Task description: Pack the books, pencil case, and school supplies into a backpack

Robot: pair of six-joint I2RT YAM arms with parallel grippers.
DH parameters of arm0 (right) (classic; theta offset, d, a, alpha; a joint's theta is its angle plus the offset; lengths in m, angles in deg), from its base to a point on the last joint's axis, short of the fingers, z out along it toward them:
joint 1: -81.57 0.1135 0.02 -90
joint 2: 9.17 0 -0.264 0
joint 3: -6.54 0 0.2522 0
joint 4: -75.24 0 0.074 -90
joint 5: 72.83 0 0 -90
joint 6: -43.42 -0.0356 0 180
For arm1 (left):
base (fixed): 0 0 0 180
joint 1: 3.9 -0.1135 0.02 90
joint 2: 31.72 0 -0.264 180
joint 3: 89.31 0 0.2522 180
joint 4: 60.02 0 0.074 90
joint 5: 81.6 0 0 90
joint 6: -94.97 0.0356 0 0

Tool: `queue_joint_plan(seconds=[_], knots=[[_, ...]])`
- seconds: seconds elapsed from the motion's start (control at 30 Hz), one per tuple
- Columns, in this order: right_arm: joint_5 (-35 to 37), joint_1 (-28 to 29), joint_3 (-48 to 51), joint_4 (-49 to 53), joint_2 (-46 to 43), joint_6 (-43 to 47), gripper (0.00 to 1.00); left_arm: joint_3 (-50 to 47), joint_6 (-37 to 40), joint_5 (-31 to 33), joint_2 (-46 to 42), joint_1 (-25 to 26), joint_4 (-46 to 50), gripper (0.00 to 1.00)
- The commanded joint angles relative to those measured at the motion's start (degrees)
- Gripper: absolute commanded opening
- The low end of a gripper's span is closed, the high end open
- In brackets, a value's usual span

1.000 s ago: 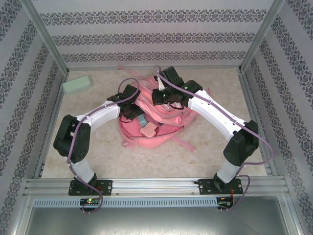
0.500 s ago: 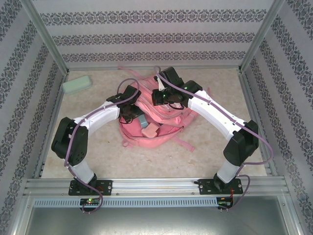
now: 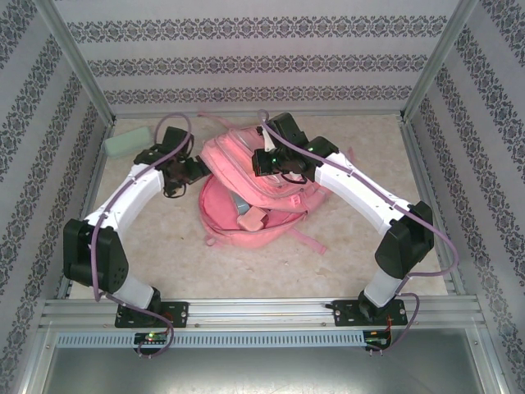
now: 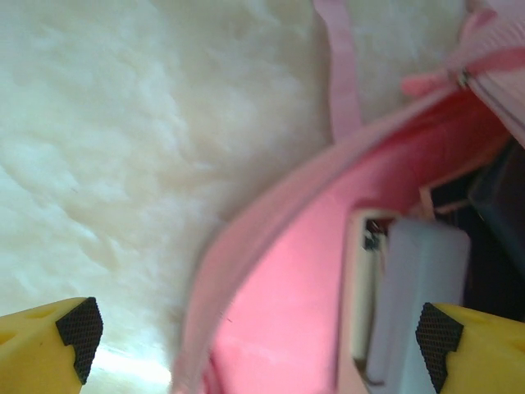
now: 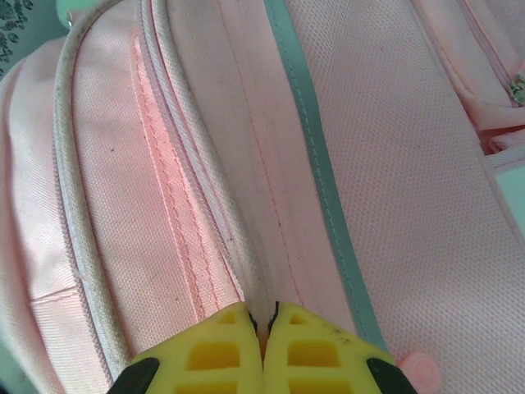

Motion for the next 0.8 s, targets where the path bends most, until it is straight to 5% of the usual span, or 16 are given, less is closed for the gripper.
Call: queue_joint_plan(seconds=[0.0,0.47,0.77], knots=[[0.14,1.15,0.50,-2.01,-2.44,-1.75,0.00,3.80,5.64,0.72,1.84,-6.14,0.13,1.00],[-0.04,2.78,1.92,-1.59,-3.58,-2.46,0.00,17.28,4.80,-4.71,20.19,-22.09,-15.33,1.00],[0.95,3.27,0.81,-0.52,-3.76,-4.48,0.00,30.35,0.78,-11.98,34.29,-27.83,-22.74,0.99]])
